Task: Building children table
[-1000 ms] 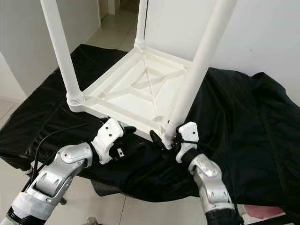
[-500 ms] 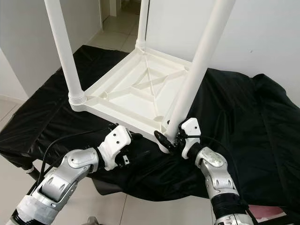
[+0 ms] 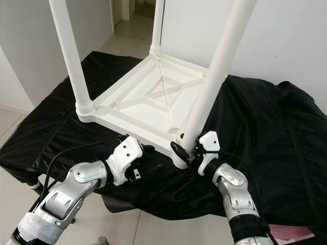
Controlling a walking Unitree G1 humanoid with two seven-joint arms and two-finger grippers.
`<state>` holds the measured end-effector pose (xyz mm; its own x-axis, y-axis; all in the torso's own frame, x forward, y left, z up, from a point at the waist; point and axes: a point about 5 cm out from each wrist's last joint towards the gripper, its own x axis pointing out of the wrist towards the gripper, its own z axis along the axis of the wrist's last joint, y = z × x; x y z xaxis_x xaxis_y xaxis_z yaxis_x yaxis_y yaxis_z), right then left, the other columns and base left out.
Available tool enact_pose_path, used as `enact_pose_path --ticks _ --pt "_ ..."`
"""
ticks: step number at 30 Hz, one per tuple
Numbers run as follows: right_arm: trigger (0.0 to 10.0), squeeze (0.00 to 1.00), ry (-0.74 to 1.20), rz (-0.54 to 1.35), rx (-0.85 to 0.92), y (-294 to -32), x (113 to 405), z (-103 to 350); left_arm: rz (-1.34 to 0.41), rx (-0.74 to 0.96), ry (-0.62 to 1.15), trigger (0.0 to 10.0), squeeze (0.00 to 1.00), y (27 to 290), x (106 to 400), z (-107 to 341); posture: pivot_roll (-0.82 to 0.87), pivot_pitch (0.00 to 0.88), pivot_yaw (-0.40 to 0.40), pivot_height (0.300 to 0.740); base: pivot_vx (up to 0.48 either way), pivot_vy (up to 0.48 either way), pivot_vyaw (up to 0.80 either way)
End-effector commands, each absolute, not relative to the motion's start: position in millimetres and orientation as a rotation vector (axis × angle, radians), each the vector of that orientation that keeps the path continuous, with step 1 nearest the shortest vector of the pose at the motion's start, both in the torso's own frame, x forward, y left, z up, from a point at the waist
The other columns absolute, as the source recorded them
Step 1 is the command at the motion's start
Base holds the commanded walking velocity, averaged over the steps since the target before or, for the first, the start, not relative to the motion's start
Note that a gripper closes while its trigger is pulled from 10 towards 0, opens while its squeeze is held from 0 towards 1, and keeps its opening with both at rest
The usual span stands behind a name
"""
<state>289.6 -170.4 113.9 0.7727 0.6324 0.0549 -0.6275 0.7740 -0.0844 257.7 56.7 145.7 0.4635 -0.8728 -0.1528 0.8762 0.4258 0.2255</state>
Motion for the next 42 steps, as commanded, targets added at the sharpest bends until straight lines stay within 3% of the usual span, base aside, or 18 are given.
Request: enact_pose_path --ticks 1,14,19,30,32,42 --pt "10.0 0.00 -0.082 0.688 -0.054 -168.4 287.6 113.8 -1.104 0.300 0.013 10.0 0.00 54.9 255.5 146.2 0.03 0.000 -0.056 0.740 0.000 0.000 0.00" --pt "10.0 0.00 -0.120 0.493 -0.015 -162.5 277.6 115.5 -1.061 0.262 0.010 10.0 0.00 63.2 258.8 150.5 0.03 0.021 -0.068 0.740 0.000 0.000 0.00" --pt "10.0 0.00 -0.075 0.268 0.016 -165.2 275.3 108.0 -1.040 0.254 0.013 10.0 0.00 64.8 259.4 150.4 0.04 0.031 -0.082 0.740 0.000 0.000 0.00" --pt "10.0 0.00 -0.039 0.095 0.065 -150.2 261.0 105.8 -1.058 0.173 0.128 10.0 0.00 65.0 254.4 141.8 0.04 0.039 -0.093 0.740 0.000 0.000 0.00" --pt "10.0 0.00 -0.028 -0.063 0.094 -150.2 257.1 105.9 -1.059 0.167 0.149 10.0 0.00 67.5 254.2 141.2 0.05 0.042 -0.096 0.740 0.000 0.000 0.00" --pt "10.0 0.00 -0.038 -0.061 0.097 -140.8 255.1 112.9 -1.051 0.183 0.158 10.0 0.00 72.3 255.3 141.0 0.04 0.038 -0.092 0.740 0.000 0.000 0.00"
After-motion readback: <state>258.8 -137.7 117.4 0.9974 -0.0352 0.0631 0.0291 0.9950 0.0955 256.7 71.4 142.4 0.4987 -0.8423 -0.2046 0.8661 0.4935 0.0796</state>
